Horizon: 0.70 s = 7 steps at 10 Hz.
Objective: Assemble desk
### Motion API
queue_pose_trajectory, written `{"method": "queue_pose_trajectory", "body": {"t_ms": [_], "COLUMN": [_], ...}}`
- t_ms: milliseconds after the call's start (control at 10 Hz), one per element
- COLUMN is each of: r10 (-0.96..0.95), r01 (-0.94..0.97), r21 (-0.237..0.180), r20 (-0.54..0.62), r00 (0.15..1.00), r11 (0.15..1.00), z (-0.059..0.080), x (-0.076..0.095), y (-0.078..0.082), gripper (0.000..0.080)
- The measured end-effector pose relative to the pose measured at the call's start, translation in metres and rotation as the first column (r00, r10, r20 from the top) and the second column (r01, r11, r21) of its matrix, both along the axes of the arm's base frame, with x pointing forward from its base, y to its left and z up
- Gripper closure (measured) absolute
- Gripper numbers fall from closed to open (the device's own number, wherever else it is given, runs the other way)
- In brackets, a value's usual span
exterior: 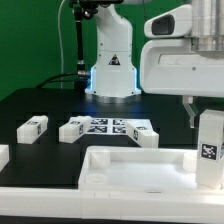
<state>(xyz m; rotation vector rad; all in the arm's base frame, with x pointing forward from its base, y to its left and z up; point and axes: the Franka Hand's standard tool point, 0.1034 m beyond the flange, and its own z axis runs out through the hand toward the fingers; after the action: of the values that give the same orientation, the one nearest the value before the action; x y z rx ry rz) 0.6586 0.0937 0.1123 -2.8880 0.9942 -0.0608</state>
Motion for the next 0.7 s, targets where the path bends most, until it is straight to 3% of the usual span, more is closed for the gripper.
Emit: {"method": "queue_pose_trajectory", "body": {"t_ms": [400, 700], "r10": [-0.386, -0.355], "r01": [0.388, 0.356], "r21": [0.043, 0.048], "r20": [-0.044, -0.042], "r00": [0.922, 0.934], "r11": [0.921, 0.933], "z": [-0.0007, -0.0009], "x": [-0.0007, -0.0007], "y": [0.0035, 0.0048], "gripper": [0.0509, 0.0495]}}
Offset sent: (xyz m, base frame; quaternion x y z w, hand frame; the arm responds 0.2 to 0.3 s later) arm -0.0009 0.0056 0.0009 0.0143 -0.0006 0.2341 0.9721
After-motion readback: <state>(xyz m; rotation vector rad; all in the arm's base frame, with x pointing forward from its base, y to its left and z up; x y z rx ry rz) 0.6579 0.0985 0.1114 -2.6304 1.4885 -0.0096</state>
